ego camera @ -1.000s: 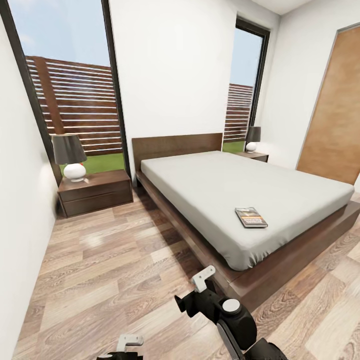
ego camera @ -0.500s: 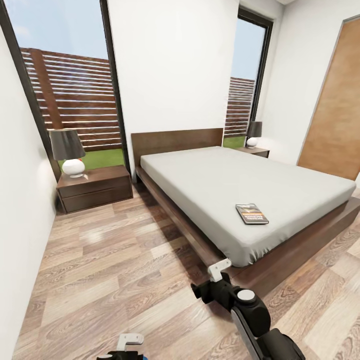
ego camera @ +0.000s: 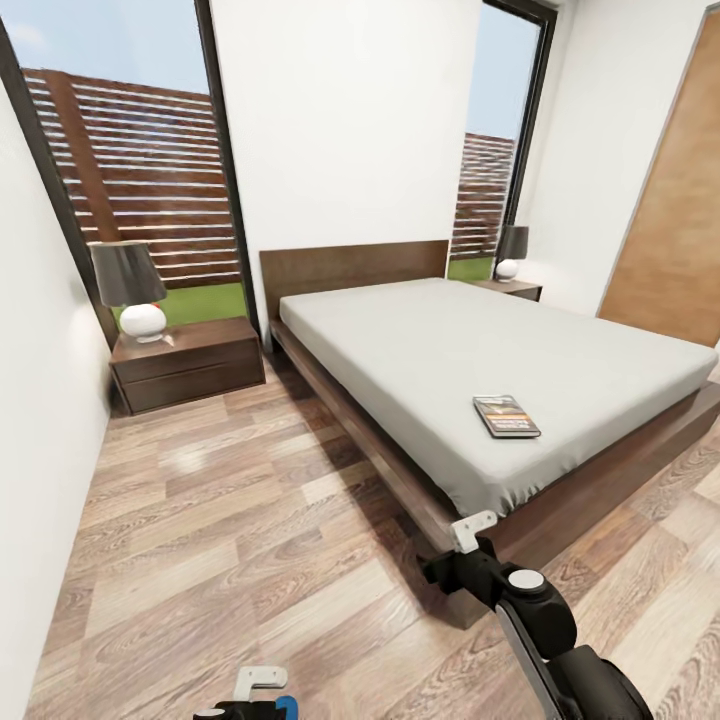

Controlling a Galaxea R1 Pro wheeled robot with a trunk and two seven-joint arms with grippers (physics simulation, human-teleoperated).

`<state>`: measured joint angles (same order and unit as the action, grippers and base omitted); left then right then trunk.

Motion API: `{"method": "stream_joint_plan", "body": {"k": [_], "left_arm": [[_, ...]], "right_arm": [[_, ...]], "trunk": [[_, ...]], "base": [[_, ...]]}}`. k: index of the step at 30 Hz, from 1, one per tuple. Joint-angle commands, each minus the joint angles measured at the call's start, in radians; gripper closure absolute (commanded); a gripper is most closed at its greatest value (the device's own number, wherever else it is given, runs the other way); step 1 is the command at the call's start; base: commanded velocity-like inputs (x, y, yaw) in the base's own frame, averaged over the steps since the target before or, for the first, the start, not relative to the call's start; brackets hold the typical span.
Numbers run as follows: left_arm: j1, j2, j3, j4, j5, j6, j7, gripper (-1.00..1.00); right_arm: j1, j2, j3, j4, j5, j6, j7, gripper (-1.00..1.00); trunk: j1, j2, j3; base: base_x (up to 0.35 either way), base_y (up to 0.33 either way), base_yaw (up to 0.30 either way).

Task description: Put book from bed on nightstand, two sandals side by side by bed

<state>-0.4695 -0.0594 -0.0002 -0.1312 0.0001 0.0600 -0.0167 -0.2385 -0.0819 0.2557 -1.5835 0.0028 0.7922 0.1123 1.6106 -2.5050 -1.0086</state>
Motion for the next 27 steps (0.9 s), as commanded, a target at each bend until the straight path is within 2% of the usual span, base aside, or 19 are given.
{"method": "stream_joint_plan", "body": {"k": [1,4,14,27], "left_arm": [[0.000,0.000,0.000,-0.002,0.000,0.006,-0.002,-1.00],[0.000,0.000,0.000,-0.002,0.000,0.005,-0.002,-1.00],[0.000,0.000,0.000,-0.002,0.000,0.005,-0.002,-1.00],[0.000,0.000,0.000,-0.003,0.000,0.006,-0.001,-1.00]], "right_arm": [[-0.001,-0.001,0.001,-0.001,0.000,0.005,0.002,-1.00],[-0.002,-0.007,-0.011,-0.001,-0.001,0.004,0.002,-1.00],[-0.001,-0.011,-0.022,-0.001,-0.003,0.004,0.003,-1.00],[-0.001,-0.009,-0.016,0.000,0.001,0.005,0.003,-1.00]], "trunk": [[0.000,0.000,-0.001],[0.000,0.000,-0.001],[0.004,-0.003,-0.040],[0.004,-0.003,-0.040]], "base": [[0.000,0.000,0.000],[0.000,0.000,0.000],[0.000,0.000,0.000],[0.000,0.000,0.000]]}}
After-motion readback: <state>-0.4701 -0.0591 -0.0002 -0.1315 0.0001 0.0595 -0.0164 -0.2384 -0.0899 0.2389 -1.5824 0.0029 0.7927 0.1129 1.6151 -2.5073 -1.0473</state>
